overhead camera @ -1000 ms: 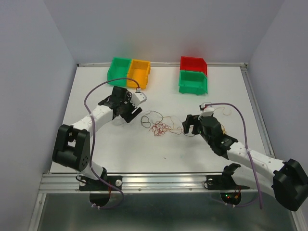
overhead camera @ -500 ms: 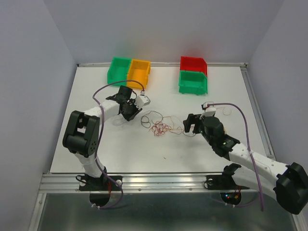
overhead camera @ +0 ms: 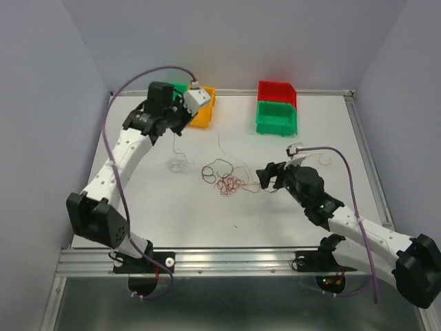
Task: Untangle the cables
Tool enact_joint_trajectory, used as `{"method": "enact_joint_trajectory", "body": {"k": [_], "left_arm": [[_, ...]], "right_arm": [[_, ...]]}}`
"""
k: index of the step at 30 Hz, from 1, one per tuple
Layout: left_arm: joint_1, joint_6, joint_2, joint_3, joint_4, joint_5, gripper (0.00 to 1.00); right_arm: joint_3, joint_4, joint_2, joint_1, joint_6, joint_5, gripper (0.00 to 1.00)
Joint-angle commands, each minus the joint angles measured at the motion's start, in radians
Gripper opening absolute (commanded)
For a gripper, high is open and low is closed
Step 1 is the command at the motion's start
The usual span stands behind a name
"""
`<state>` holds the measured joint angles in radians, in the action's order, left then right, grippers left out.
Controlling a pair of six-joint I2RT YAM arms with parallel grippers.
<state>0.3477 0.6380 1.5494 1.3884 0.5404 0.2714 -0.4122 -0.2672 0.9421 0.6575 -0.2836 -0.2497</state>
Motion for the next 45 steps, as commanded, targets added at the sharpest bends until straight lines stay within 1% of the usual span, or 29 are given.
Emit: {"method": "enact_joint_trajectory", "body": {"k": [1,3,4,6,7,8,9,11,13,16,18,19,21,25,28,31,36,43,45], "left_arm": [[0.008,-0.105,-0.242,0.312,0.032,-0.02,0.0],[0.017,-0.133,-0.29,0.388,0.023,-0.038,0.0],[0.02,-0.156,-0.299,0.438,0.0,-0.07,0.0],[0.02,-0.184,-0.314,0.469,-0.042,-0.11,0.0],[0.022,-0.199,-0.316,0.489,-0.089,-0.147,0.0],[0.022,-0.204,-0.301,0.504,-0.106,-0.162,0.0],[0.022,-0.213,-0.287,0.547,-0.132,-0.207,0.0],[0.022,-0.228,-0.229,0.612,-0.137,-0.234,0.0],[0.022,-0.236,-0.192,0.705,-0.135,-0.253,0.0],[0.022,-0.25,-0.141,0.793,-0.138,-0.261,0.0],[0.02,-0.256,-0.115,0.819,-0.142,-0.264,0.0],[0.022,-0.256,-0.111,0.824,-0.154,-0.262,0.0],[0.022,-0.255,-0.103,0.807,-0.174,-0.307,0.0],[0.019,-0.241,-0.135,0.635,-0.342,-0.366,0.0],[0.013,-0.245,-0.141,0.555,-0.417,-0.37,0.0],[0.011,-0.254,-0.121,0.517,-0.438,-0.354,0.0],[0.008,-0.267,-0.046,0.514,-0.45,-0.34,0.0],[-0.01,-0.291,0.077,0.593,-0.459,-0.367,0.0],[-0.019,-0.296,0.107,0.597,-0.467,-0.36,0.0]], "right_arm": [[0.038,-0.257,0.006,0.001,0.081,0.218,0.91],[0.042,-0.317,0.021,0.001,0.087,0.244,0.92],[0.039,-0.329,0.043,0.002,0.086,0.288,0.92],[0.027,-0.345,0.064,0.002,0.08,0.291,0.92],[0.024,-0.349,0.079,0.001,0.081,0.291,0.92],[0.023,-0.357,0.09,0.002,0.083,0.293,0.92],[0.024,-0.377,0.096,0.002,0.084,0.294,0.92],[0.03,-0.406,0.11,0.002,0.084,0.302,0.92],[0.042,-0.457,0.119,0.002,0.093,0.335,0.94],[0.043,-0.503,0.15,0.002,0.096,0.355,0.95],[0.029,-0.509,0.182,0.001,0.098,0.354,0.96],[0.024,-0.509,0.193,0.002,0.098,0.351,0.96],[0.013,-0.515,0.216,0.002,0.096,0.339,0.96],[0.012,-0.526,0.228,0.002,0.098,0.322,0.96],[0.016,-0.532,0.227,0.002,0.1,0.313,0.96],[0.029,-0.537,0.215,0.001,0.101,0.303,0.96],[0.052,-0.54,0.175,0.002,0.107,0.279,0.96],[0.079,-0.544,0.141,0.002,0.115,0.254,0.96],[0.079,-0.544,0.141,0.002,0.118,0.225,0.96]]}}
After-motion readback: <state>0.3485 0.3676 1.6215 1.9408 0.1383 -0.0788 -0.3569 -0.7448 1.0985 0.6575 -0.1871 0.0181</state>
